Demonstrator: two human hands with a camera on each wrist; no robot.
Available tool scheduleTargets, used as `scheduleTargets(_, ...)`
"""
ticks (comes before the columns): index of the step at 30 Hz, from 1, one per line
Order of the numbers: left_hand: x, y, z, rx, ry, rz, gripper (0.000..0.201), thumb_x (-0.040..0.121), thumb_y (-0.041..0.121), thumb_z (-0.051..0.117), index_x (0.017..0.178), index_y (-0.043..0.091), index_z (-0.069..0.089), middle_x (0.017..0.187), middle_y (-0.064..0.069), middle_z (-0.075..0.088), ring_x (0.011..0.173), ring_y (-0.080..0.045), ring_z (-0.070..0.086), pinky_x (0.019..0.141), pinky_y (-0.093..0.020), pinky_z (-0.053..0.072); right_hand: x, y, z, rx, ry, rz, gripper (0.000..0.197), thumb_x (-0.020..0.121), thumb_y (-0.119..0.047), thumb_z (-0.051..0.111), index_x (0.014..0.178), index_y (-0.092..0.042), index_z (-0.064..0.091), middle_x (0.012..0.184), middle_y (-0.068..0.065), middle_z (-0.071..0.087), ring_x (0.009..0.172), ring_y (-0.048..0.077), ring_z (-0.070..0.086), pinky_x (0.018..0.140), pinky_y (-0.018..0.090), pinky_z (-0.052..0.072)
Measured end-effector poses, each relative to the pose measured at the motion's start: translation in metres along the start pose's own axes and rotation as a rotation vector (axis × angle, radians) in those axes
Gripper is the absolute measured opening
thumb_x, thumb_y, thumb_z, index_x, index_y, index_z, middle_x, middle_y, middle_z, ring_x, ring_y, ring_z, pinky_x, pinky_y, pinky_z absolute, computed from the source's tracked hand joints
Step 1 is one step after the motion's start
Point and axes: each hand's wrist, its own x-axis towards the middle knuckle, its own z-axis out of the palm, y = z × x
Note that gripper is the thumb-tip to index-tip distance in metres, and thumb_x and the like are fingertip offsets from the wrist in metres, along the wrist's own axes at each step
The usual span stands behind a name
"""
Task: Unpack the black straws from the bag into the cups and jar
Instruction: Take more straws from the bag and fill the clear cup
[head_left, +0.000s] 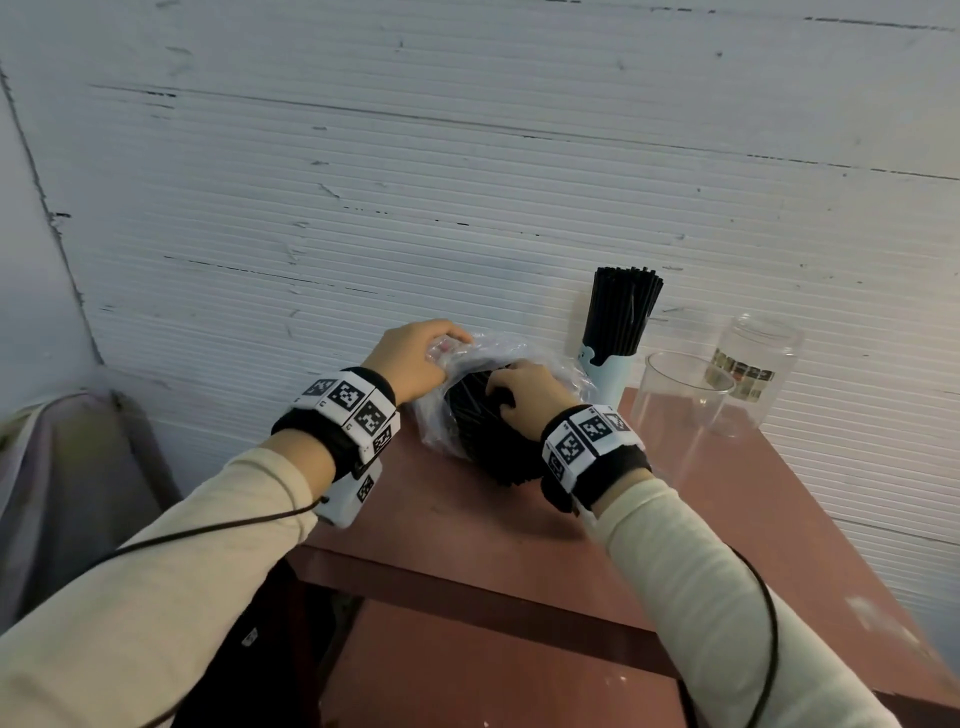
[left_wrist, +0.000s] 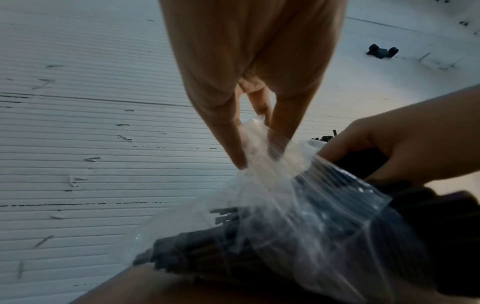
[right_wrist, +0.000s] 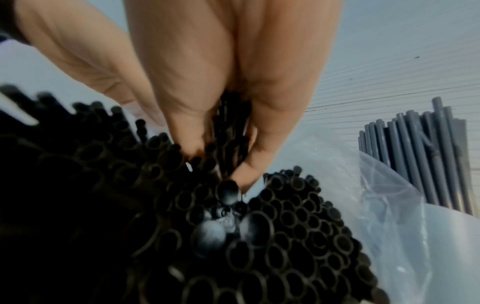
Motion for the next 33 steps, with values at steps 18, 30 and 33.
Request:
scheduleTargets(18, -0.002, 0.006, 0.020, 0.176, 0.011, 0.164, 0.062, 0.075, 0.022, 0.076, 0.132, 0.027, 0.051, 0.136, -0.003, 0.044, 0.125, -0.020, 0.044, 0.102, -0.029, 0.036, -0.079, 0.049, -0.060, 0.340, 0.118, 0.008, 0.022, 0.077, -0.006, 0.071, 0.092, -0.020, 0.075, 0.080, -0.014, 0.061, 0.066, -0.011, 0.056, 0.061, 0.004, 0.040)
scheduleTargets(30, 0.007, 0.087, 0.086, 0.185, -0.224, 0.376, 0.022, 0.078, 0.018, 0.071, 0.079, 0.026, 0.050, 0.074, 0.008, 0.057, 0.074, -0.019, 0.060, 0.064, -0.025, 0.041, -0.120, 0.048, -0.086, 0.322, 0.102, -0.024, 0.029, 0.078, -0.010, 0.072, 0.102, -0.025, 0.073, 0.087, -0.003, 0.064, 0.063, 0.001, 0.056, 0.058, 0.010, 0.044)
scheduleTargets(33, 0.008, 0.089, 0.088, 0.144, -0.226, 0.323, 0.010, 0.086, 0.023, 0.063, 0.085, 0.013, 0.063, 0.077, 0.000, 0.065, 0.074, -0.019, 0.061, 0.065, -0.025, 0.042, -0.127, 0.058, -0.084, 0.399, 0.171, -0.032, 0.038, 0.080, -0.016, 0.072, 0.115, -0.030, 0.066, 0.098, -0.004, 0.069, 0.082, 0.009, 0.063, 0.073, 0.016, 0.050)
